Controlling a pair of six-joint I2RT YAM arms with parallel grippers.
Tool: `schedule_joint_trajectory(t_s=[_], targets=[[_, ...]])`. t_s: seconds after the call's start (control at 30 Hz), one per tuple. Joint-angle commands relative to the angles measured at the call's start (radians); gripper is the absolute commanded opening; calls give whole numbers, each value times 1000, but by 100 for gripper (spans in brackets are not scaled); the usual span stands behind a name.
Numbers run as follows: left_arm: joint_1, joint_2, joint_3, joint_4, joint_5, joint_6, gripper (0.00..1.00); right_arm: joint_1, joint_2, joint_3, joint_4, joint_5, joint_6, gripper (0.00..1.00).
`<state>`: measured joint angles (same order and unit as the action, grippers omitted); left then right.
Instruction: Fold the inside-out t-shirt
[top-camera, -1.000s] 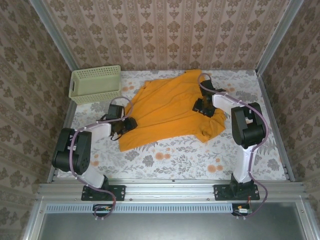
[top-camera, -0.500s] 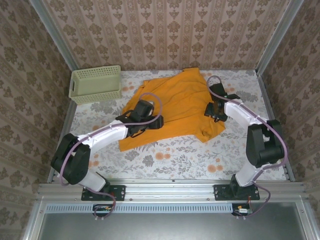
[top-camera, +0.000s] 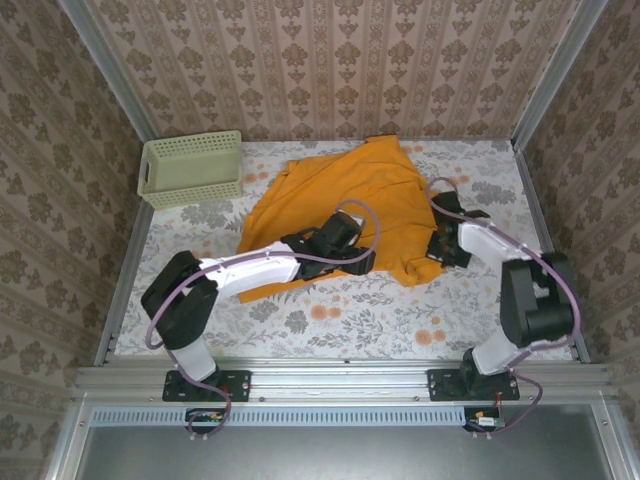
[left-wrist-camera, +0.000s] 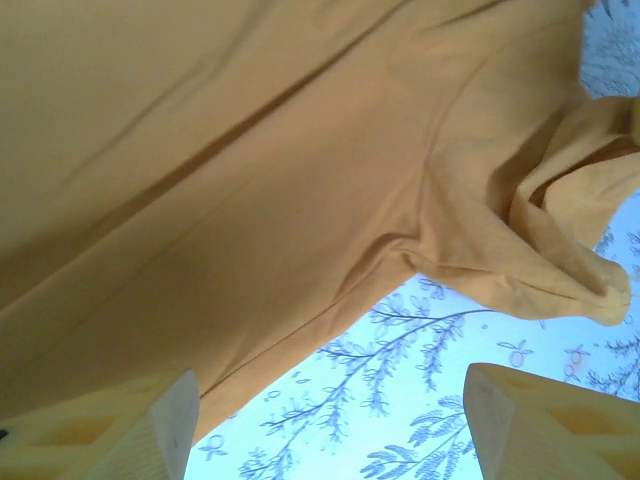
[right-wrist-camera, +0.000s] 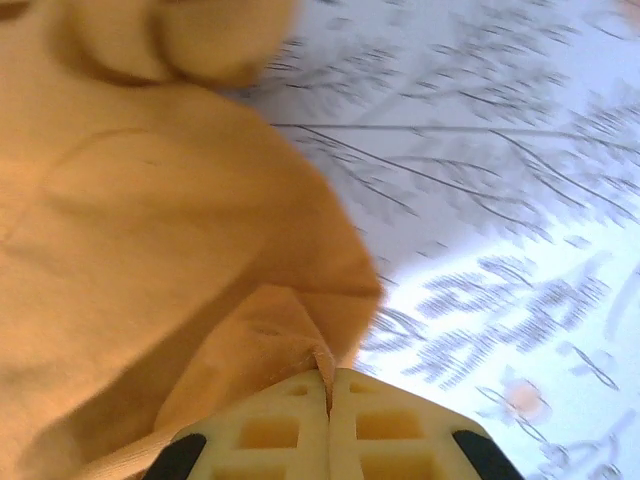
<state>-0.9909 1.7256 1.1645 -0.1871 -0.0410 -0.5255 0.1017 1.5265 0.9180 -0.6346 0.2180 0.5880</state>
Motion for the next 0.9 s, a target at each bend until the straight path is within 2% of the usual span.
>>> schedule_joint_trajectory(t_s=[0.0,0.07,0.27,0.43,0.63,0.8,0.87], targets=[[-51,33,71,8,-19,57,72,-34,-155,-95,-4,-1,52,8],[-82,62,97,8,-20,70,72,-59,-234,-162,-1,-36,77,10],[-173,163,183,4,8,132,73,-150,-390,-329,36,-188,137,32],[-226,282,308,-75,-4,180,73,-204,-440,-352,25,-205,116,35],[-219,373,402,-120,-72,127,73,-227,-405,-334,61,-235,69,41],[-210,444,478,-171,-67,105,62,-238,-354,-319,84,-244,53,39],[-209,452,480,-178,-66,102,52,-244,-341,-317,86,-227,49,37]])
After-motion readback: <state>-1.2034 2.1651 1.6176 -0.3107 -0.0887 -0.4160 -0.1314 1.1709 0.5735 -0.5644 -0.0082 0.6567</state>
